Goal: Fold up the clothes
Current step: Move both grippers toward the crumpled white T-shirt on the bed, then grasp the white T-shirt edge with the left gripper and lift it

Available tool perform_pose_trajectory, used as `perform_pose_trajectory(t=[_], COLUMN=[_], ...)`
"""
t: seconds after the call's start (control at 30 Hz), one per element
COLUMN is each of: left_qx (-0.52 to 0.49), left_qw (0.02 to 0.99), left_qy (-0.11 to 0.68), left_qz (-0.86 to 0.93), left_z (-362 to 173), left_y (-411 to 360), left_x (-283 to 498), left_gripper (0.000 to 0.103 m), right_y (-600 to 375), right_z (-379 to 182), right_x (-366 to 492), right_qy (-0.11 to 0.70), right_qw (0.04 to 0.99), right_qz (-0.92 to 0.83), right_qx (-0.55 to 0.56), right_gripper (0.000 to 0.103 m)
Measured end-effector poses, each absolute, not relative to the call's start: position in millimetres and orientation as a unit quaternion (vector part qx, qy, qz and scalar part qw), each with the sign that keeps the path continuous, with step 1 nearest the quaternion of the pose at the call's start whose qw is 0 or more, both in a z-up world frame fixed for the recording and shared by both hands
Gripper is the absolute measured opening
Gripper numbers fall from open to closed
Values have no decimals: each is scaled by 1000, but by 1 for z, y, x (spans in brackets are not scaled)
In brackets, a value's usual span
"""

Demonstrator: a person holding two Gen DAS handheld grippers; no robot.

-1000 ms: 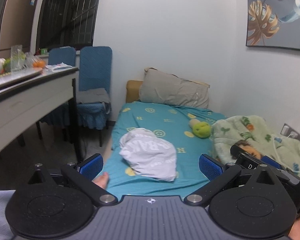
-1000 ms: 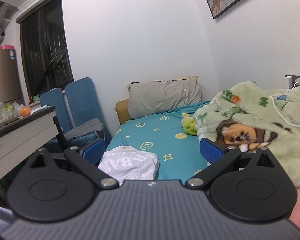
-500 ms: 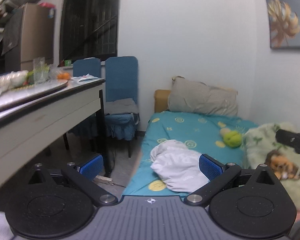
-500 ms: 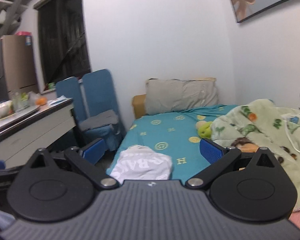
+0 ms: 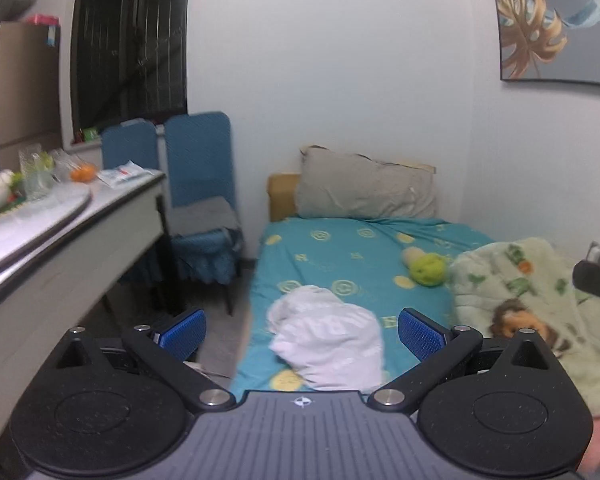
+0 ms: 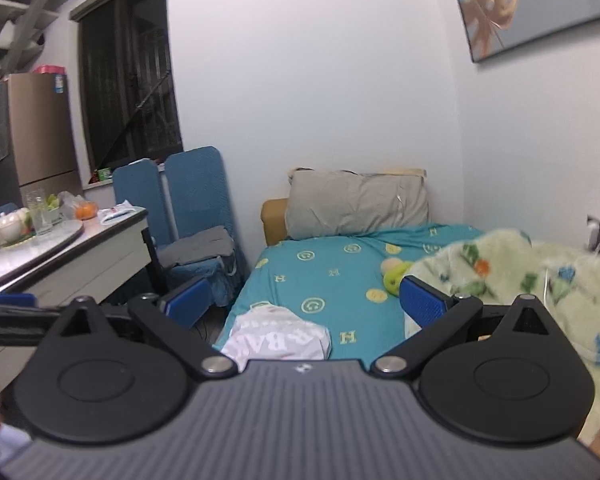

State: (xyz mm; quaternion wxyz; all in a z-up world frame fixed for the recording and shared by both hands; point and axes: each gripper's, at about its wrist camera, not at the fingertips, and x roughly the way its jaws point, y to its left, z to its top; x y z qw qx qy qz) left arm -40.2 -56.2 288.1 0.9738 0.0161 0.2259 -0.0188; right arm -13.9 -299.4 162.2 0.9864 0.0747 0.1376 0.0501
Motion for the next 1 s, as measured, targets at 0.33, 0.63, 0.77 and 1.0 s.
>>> perform_pose_trajectory(t=[0.33, 0.63, 0.77, 1.0], left_qx=[13, 148, 230, 358], left_qw=[968, 948, 920, 859], left_qy=[249, 276, 304, 348], left_qz=[-36, -55, -89, -116], left_z=[210, 49, -18, -99], left_y=[-82, -97, -113, -129], left_x=[31, 136, 176, 234], left_gripper=[103, 93, 85, 66], right_y=[-294, -313, -327, -351], right_z=[132, 9, -34, -109], right_x=[57, 150, 177, 206], right_qy=[143, 172, 205, 227], right_qw=[984, 967, 960, 927], right_qz=[56, 25, 16, -30], right_qx=[85, 187, 190, 298], right_gripper=[103, 103, 103, 103])
